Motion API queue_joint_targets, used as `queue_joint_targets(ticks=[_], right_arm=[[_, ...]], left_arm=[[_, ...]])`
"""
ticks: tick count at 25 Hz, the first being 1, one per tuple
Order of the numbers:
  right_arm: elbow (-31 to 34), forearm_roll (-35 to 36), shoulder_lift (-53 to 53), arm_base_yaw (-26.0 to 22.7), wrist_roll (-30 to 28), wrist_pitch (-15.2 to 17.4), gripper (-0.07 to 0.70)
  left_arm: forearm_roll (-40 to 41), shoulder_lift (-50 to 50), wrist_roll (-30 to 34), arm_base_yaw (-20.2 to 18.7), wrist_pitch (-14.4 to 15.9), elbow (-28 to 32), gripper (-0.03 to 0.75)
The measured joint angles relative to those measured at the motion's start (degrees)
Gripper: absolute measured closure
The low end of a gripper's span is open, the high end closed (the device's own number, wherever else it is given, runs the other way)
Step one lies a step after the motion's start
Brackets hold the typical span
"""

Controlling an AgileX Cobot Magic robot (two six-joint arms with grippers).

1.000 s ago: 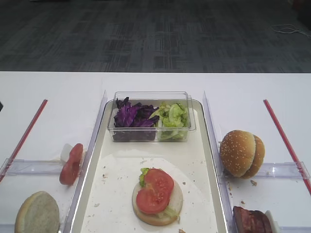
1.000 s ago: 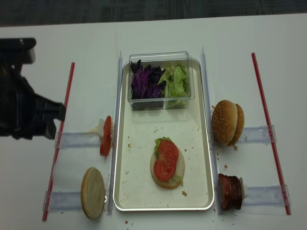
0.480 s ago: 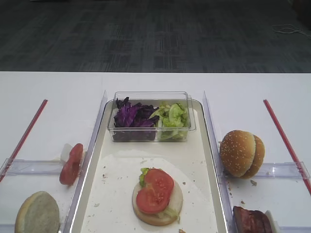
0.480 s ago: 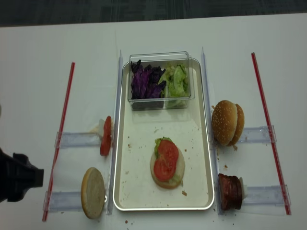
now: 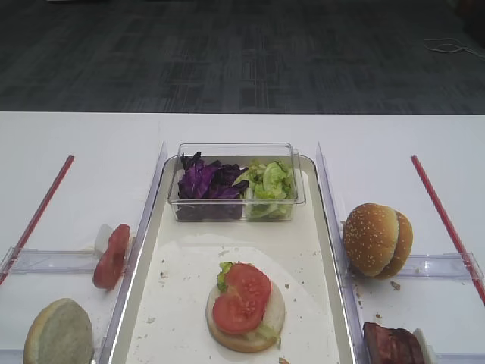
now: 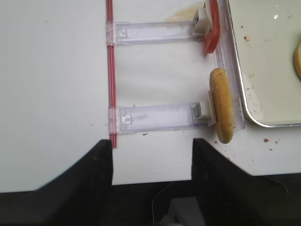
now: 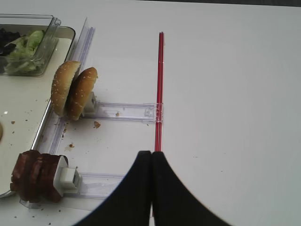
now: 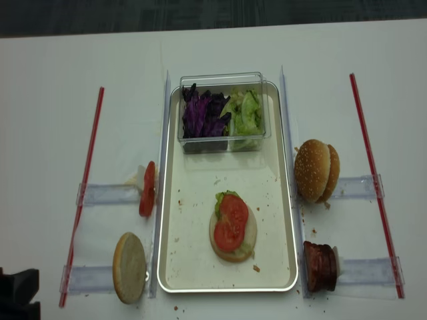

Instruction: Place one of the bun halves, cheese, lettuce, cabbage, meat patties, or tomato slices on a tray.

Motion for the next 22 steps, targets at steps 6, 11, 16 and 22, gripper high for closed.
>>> queue_joint_targets(ticks=[6, 11, 16, 22], right_arm=[[0.0, 0.0, 0.0, 0.0, 0.1, 0.0, 0.568], [0.0, 0.0, 0.0, 0.0, 0.1, 0.0, 0.568], [0.0, 0.0, 0.0, 0.0, 0.1, 0.0, 0.568], [0.0, 0.0, 0.0, 0.0, 0.1, 0.0, 0.568]], left_arm=[[0.0, -10.15, 0.0, 0.0, -0.02, 3.35, 0.356], [-0.11, -17.4, 0.0, 0.0, -1.12, 5.72, 0.356], [-1.14, -21.37, 0.0, 0.0, -3.43, 7.15, 0.356], [-1.29, -21.5, 0.0, 0.0, -3.93, 7.25, 0.375]])
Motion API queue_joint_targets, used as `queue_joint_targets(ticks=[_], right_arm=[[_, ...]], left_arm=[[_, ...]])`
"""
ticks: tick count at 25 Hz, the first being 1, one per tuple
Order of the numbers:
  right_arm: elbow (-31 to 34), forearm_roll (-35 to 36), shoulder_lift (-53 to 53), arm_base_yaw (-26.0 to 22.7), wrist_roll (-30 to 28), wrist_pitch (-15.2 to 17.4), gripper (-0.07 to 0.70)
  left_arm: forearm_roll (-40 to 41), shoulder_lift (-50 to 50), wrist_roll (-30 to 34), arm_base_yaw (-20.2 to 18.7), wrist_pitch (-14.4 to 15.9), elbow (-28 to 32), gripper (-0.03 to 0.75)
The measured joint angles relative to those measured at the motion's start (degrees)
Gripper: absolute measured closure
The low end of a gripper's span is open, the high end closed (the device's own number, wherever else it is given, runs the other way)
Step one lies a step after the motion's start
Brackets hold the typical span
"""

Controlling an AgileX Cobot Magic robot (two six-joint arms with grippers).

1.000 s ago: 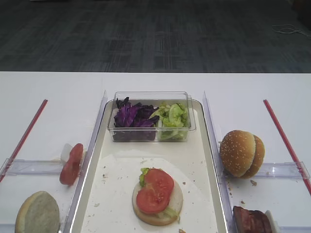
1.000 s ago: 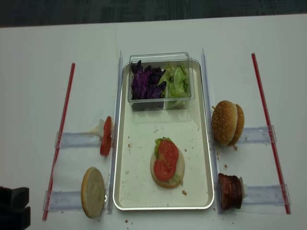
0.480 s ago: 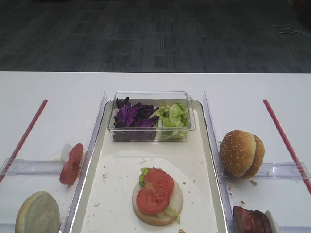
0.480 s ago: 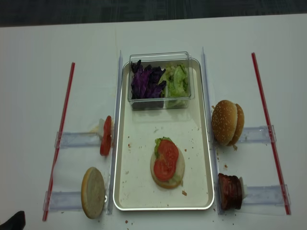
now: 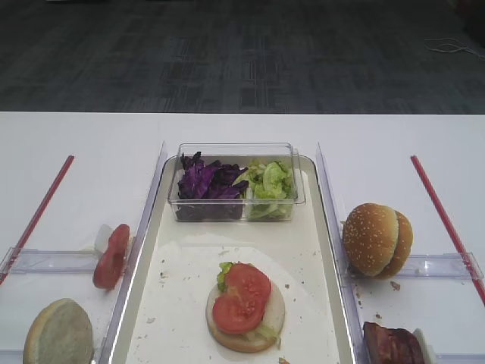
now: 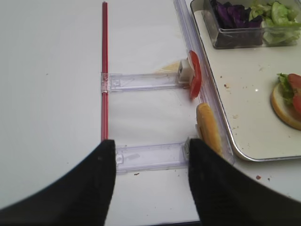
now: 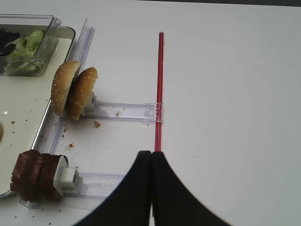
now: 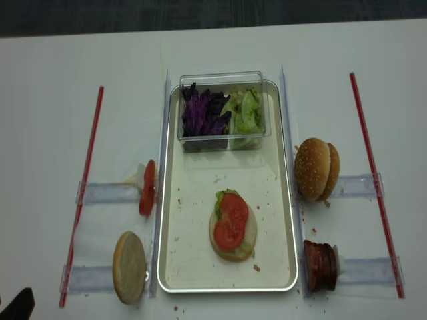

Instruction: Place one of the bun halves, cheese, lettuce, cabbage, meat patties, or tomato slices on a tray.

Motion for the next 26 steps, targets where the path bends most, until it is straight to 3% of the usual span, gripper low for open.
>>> queue_joint_targets(ticks=[26], right_arm=[[0.0, 0.0, 0.0, 0.0, 0.0, 0.0, 0.568]], left_arm=[[0.0, -0.04, 2.97, 0.0, 0.0, 0.0, 0.398]])
